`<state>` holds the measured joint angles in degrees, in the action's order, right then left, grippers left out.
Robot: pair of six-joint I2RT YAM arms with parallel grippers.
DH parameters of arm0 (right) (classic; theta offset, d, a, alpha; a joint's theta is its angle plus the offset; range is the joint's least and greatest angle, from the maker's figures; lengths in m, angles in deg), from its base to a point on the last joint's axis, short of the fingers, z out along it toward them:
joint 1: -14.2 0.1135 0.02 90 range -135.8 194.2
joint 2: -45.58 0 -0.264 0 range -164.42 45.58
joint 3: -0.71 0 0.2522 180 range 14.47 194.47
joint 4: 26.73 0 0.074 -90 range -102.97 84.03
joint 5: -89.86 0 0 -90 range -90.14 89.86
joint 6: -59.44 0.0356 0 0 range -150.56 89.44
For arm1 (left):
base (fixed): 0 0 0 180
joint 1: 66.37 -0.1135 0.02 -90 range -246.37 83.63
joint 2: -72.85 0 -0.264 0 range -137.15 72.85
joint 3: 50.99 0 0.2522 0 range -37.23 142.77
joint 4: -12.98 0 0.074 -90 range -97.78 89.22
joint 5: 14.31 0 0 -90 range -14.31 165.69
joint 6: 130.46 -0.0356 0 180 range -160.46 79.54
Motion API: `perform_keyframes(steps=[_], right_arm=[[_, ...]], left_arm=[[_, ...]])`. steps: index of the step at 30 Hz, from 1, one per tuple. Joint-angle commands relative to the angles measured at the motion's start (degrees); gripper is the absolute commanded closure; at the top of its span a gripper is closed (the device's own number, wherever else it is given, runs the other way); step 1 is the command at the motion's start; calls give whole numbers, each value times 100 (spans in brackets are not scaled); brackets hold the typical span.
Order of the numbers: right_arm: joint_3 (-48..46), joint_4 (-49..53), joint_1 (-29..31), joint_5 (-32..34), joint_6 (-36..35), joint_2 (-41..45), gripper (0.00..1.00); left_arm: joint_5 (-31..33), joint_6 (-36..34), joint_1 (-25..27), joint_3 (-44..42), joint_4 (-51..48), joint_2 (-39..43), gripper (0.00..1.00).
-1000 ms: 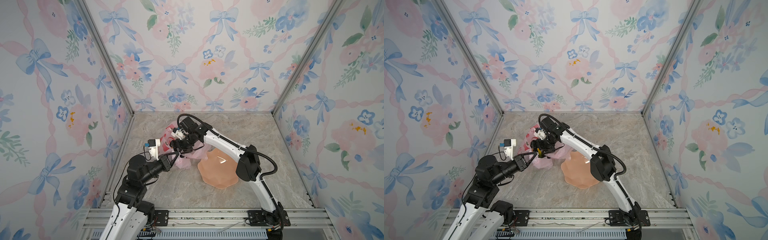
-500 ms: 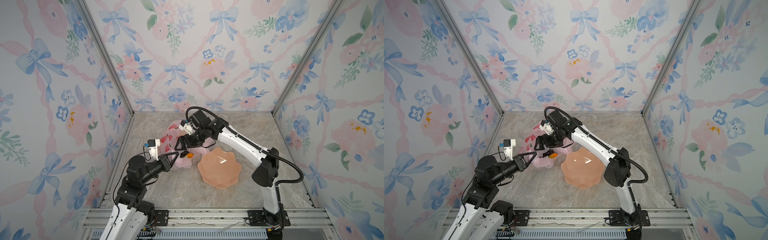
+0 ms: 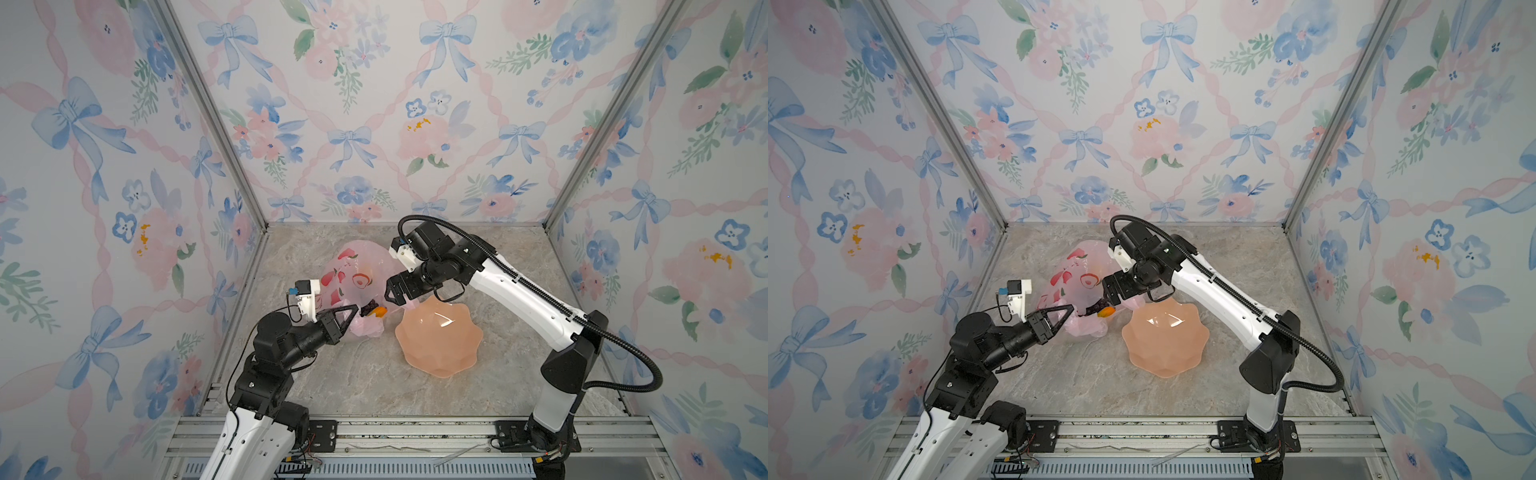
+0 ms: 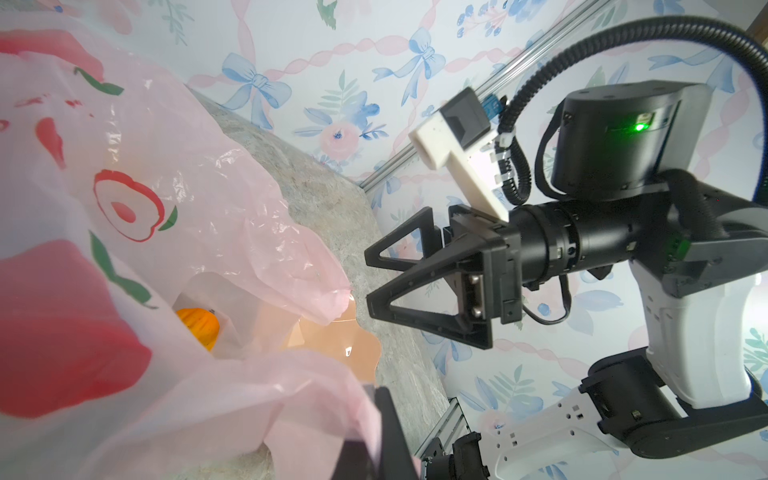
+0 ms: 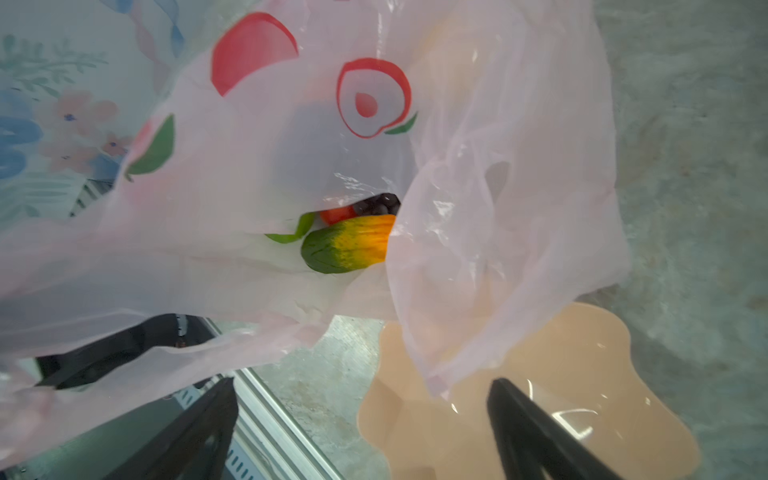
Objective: Place the fruits into the plastic bag
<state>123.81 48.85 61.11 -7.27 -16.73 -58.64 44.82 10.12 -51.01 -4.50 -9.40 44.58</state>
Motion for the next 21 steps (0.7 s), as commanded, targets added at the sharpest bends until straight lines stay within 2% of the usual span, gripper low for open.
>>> perform_keyframes(steps=[1,7,20,21], right_arm=[[-277,406,45,719,-274,65,4],[-289,307,90,1038,-331,-151,4],[557,213,57,845,-389,-1078,1],[651,270,55,845,-377,-1160,3]], left_arm=[[-6,-75,21,-55,159,67,100],[-6,-31,21,-73,158,150,100],[-6,-40,25,-100,157,181,100],[-6,-40,20,-92,164,182,100]])
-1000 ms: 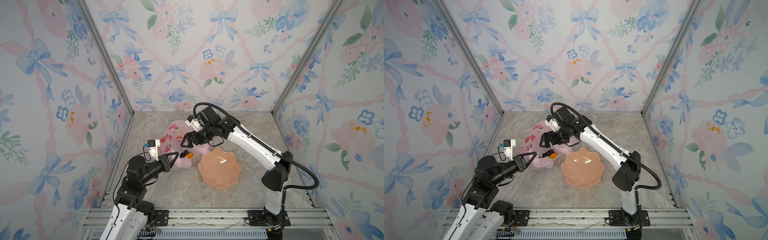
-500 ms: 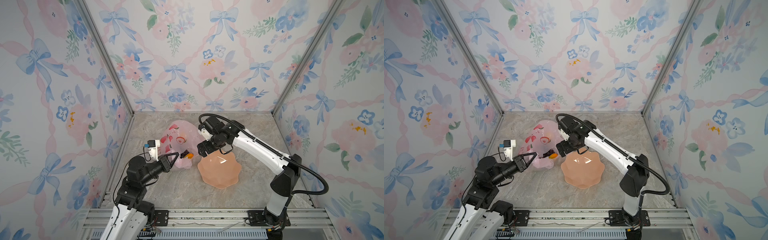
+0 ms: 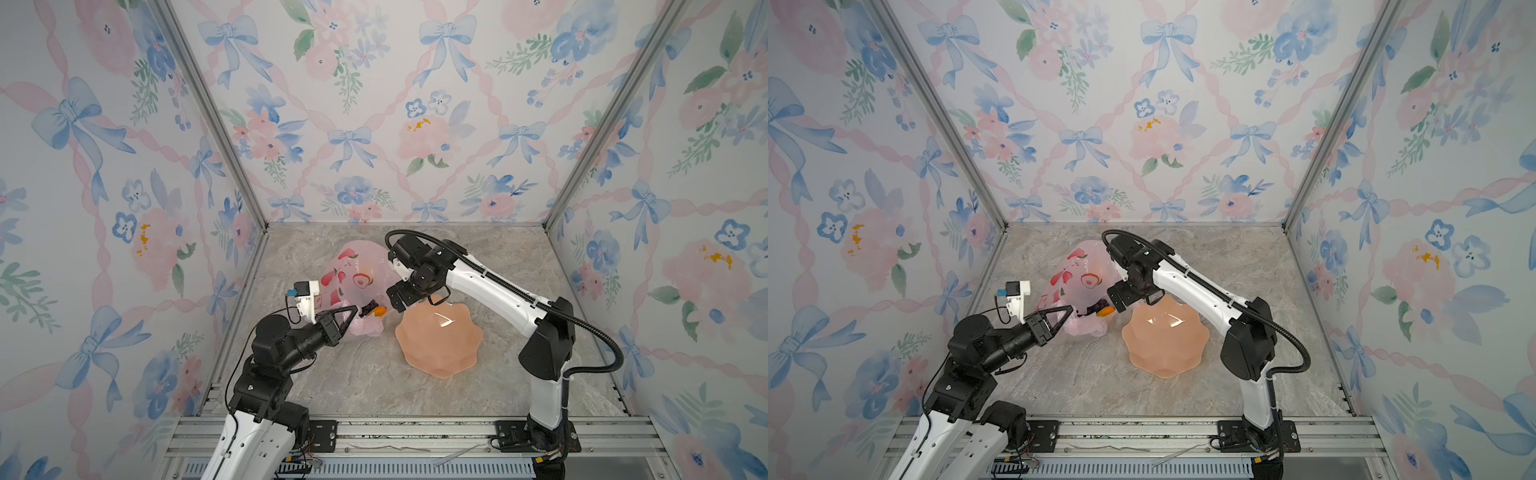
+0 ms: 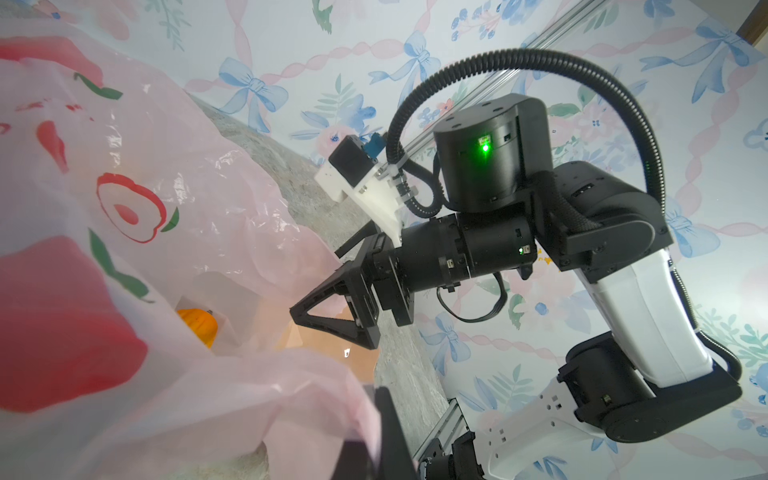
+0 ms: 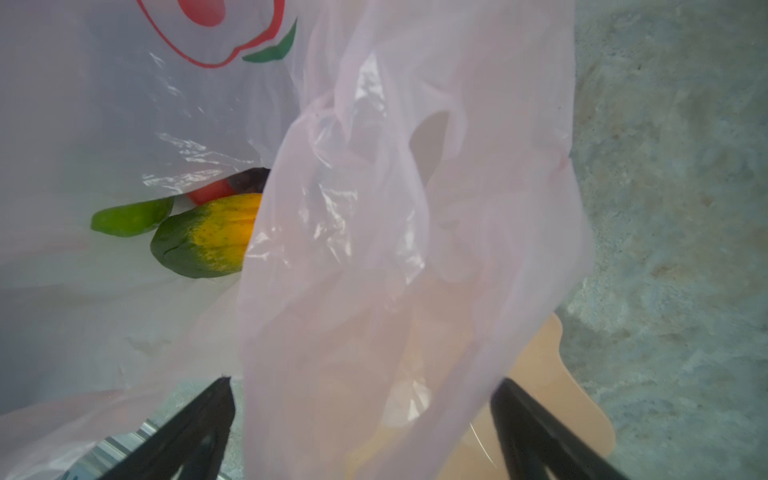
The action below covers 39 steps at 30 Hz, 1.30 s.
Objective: Place the fruits into the plastic bag
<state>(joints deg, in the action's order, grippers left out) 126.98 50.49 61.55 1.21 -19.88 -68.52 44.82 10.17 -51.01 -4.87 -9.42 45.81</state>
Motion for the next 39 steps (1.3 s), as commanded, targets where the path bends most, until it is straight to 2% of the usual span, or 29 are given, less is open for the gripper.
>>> perform_keyframes(steps=[1,12,17,19,22,27,30,34,39], right_arm=[[433,146,2,-6,-57,-235,8],[579,184,-53,-11,92,-176,75],[634,134,-77,-135,169,-40,95],[744,60,-124,-371,236,16,100],[1212,-20,-243,-815,365,14,100],[2689,-171,-566,-1705,705,-273,100],[3337,-590,-763,-2285,1084,-408,100],[3557,-1436,-966,-2821,1541,-340,100],[3534,-1951,-1155,-2991,1806,-151,100]], left_arm=[[-6,-42,20,-61,160,67,100],[11,-61,20,-81,158,66,100],[20,-61,17,-63,158,86,100],[29,-62,16,-47,166,58,100],[112,-129,12,149,119,-91,100],[247,-404,-93,929,-16,-761,100],[389,-556,-168,1631,-14,-1353,100],[587,-650,-228,2465,51,-2055,100],[427,-612,-218,3439,459,-2952,100]])
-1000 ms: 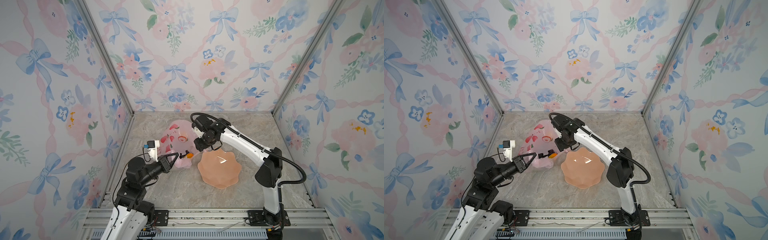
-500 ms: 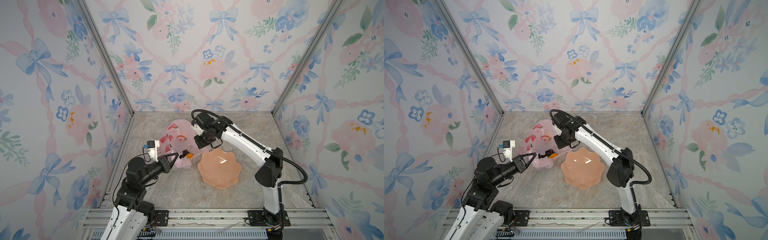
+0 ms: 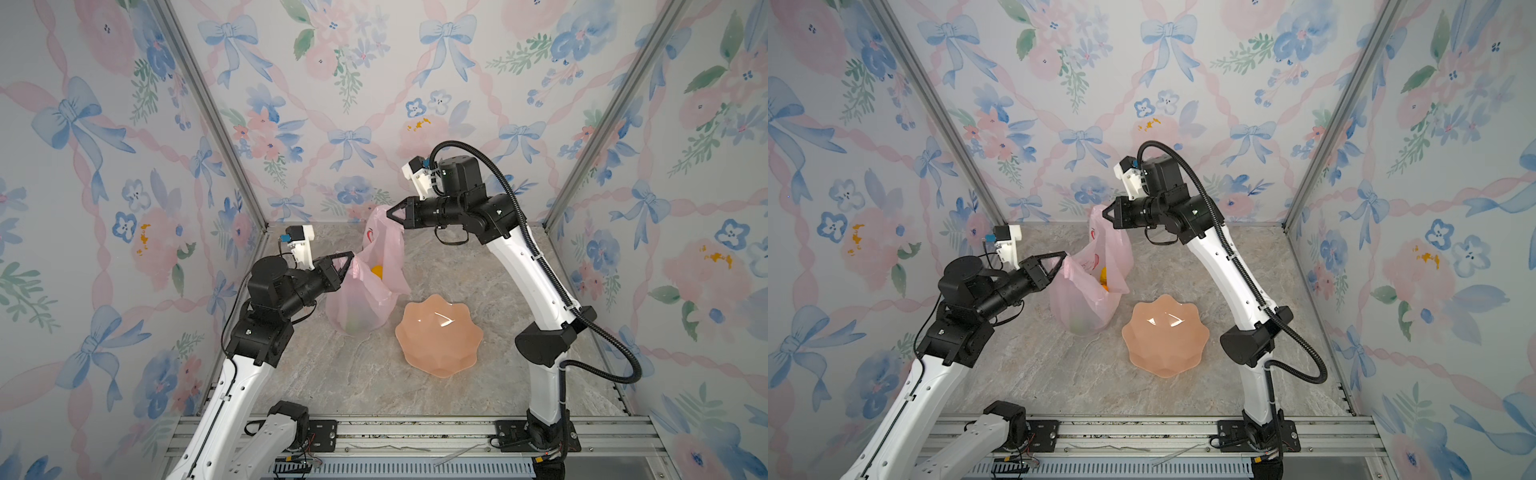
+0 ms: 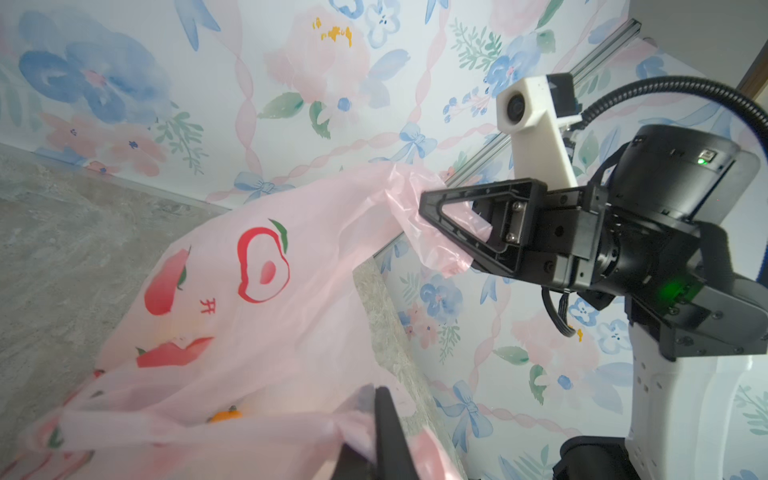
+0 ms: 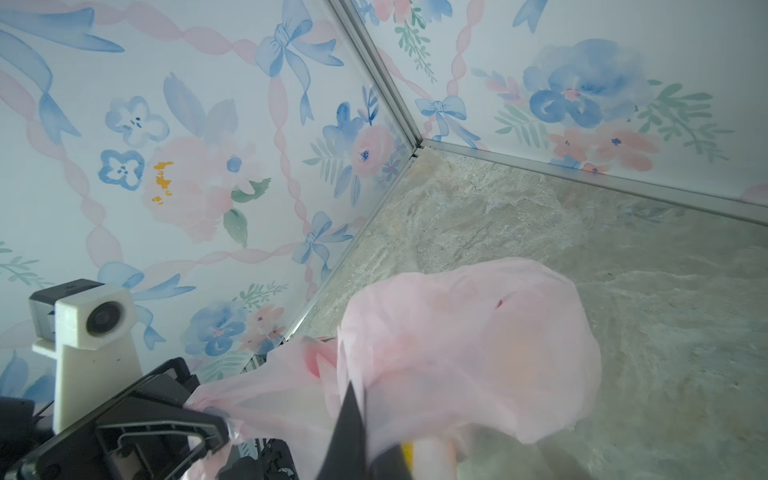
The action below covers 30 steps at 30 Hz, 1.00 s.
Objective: Place the fruits into the plastic bag
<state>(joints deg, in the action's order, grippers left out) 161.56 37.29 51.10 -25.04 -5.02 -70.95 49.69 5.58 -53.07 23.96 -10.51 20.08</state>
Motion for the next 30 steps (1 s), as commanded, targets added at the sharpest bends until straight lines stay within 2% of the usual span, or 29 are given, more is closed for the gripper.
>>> perform_keyframes(steps=[1,11,23,30], right_arm=[[56,-640,-152,-387,330,128,100],[-1170,-827,-366,-432,154,694,100],[-2187,-1261,-456,-524,274,1029,100],[-2925,-1634,-456,-593,441,1188,100]], left_arm=[[-79,-133,-3,710,632,-525,100],[-151,32,233,898,1368,-1363,100],[-248,-1,334,673,1516,-1675,100],[-239,25,646,459,1727,-2025,100]])
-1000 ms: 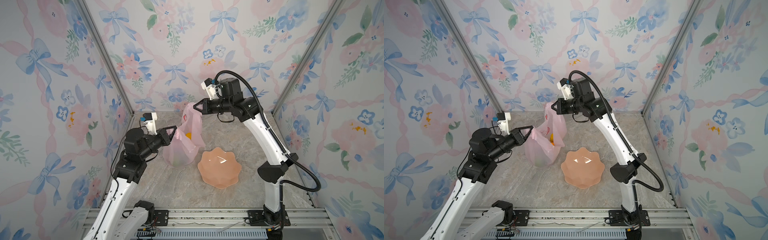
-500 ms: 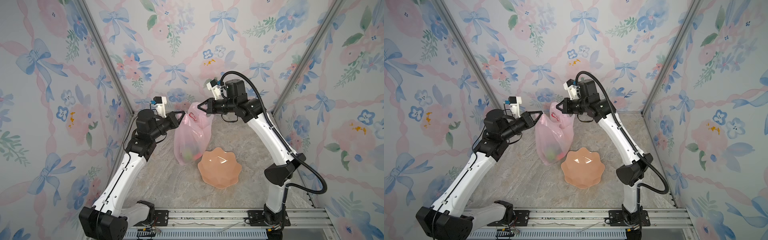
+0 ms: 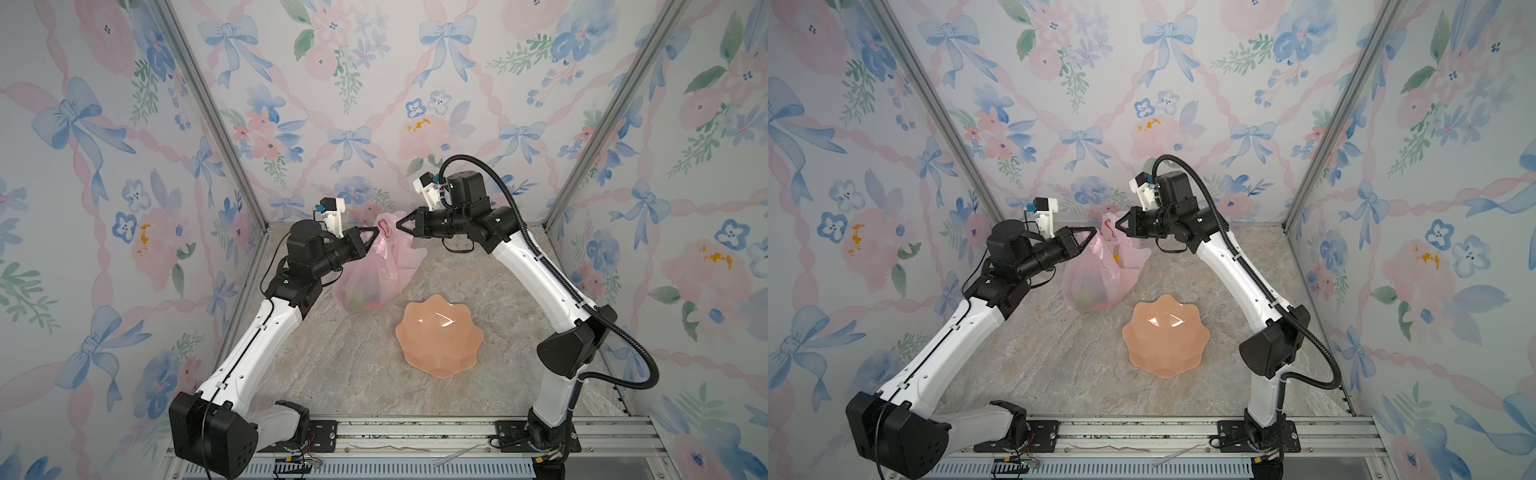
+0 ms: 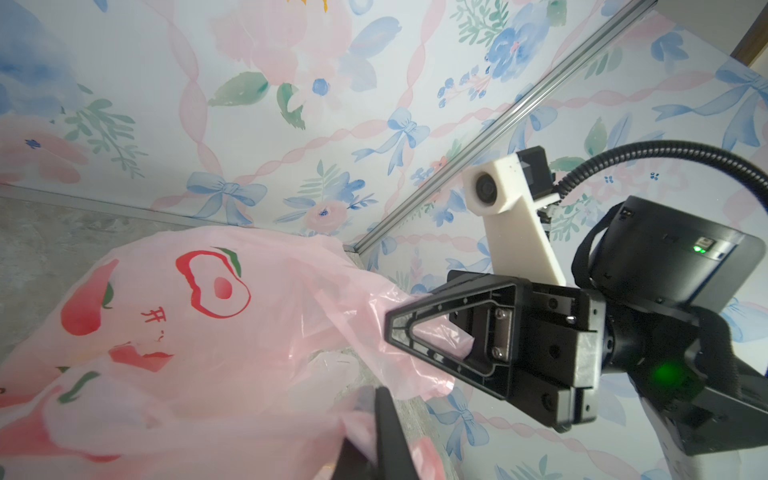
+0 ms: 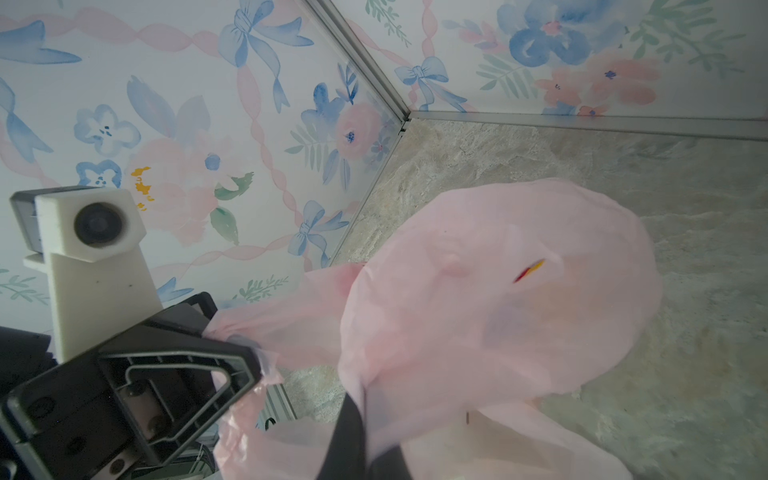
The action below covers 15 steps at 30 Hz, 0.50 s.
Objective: Place the fruits into the plastic bag
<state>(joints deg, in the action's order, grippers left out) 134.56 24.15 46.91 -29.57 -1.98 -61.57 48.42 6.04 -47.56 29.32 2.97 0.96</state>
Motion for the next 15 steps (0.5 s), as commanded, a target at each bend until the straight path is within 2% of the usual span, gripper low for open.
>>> perform_keyframes(steps=[1,3,8,13,15], right_arm=[[-374,-386,-37,-150,160,288,100],[-685,-541,-37,-176,229,367,99],[-1196,-641,-69,-215,246,581,79],[-1435,-547,-219,-58,156,974,44],[-1510,-468,-313,10,103,1171,35]], left_arm=[[-112,10,146,-121,449,-165,100],[-142,68,213,-189,585,-269,97],[-185,41,237,-221,577,-339,66],[-54,-311,230,-42,31,-49,33],[14,-486,225,28,-280,103,22]])
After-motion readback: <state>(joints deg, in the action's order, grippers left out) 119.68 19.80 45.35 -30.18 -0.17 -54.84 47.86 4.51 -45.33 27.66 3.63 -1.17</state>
